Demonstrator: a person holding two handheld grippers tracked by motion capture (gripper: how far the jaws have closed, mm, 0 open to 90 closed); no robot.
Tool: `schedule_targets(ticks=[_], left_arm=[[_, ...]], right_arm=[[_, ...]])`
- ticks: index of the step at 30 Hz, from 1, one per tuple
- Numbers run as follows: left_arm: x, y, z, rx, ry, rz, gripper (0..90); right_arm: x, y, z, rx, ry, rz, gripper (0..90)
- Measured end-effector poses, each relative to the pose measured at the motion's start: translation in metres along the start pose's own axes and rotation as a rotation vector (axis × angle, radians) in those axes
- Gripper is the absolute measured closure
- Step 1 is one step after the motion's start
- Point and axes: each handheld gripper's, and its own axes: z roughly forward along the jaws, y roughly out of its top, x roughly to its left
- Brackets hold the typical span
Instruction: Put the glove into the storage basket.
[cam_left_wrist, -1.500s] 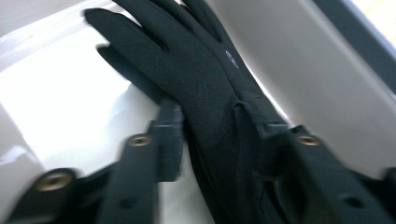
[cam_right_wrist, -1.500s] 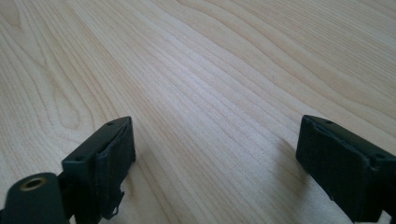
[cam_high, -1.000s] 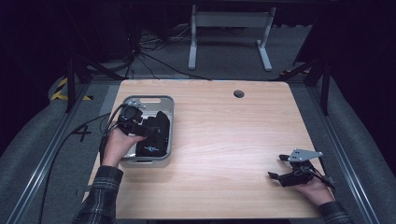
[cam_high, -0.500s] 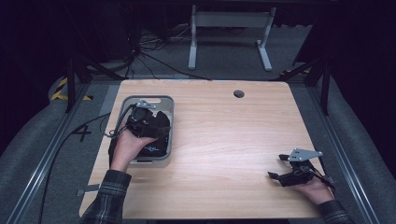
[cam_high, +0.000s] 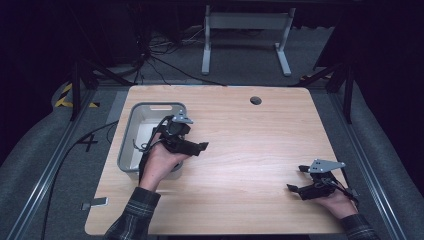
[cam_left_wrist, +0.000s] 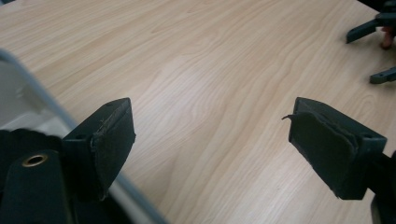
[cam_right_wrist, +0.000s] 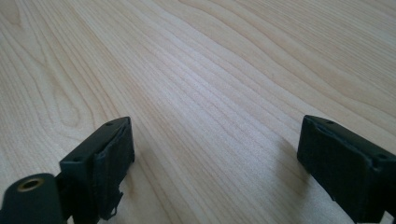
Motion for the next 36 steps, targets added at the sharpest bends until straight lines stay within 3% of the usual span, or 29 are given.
schedule_targets(ticks=[13,19,29,33,36], left_arm=[[-0.047,0.0,0.041,0.009,-0.085,0.06,15.2],[-0.066,-0.007,0.062,0.022,-0.114,0.073,15.2],[-0.086,-0.022,0.088,0.033,-0.134,0.112,15.1],[-0.088,-0.026,0.094,0.039,-0.134,0.12,15.1],[-0.091,-0.033,0.101,0.053,-0.114,0.136,15.1]], right_arm=[[0.0,0.0,0.0,0.003,0.004,-0.003,10.6],[0.0,0.0,0.0,0.003,0.004,-0.004,10.5],[0.0,0.0,0.0,0.003,0.005,-0.004,10.5],[0.0,0.0,0.0,0.003,0.004,-0.004,10.4],[0.0,0.0,0.0,0.003,0.004,-0.004,10.4]])
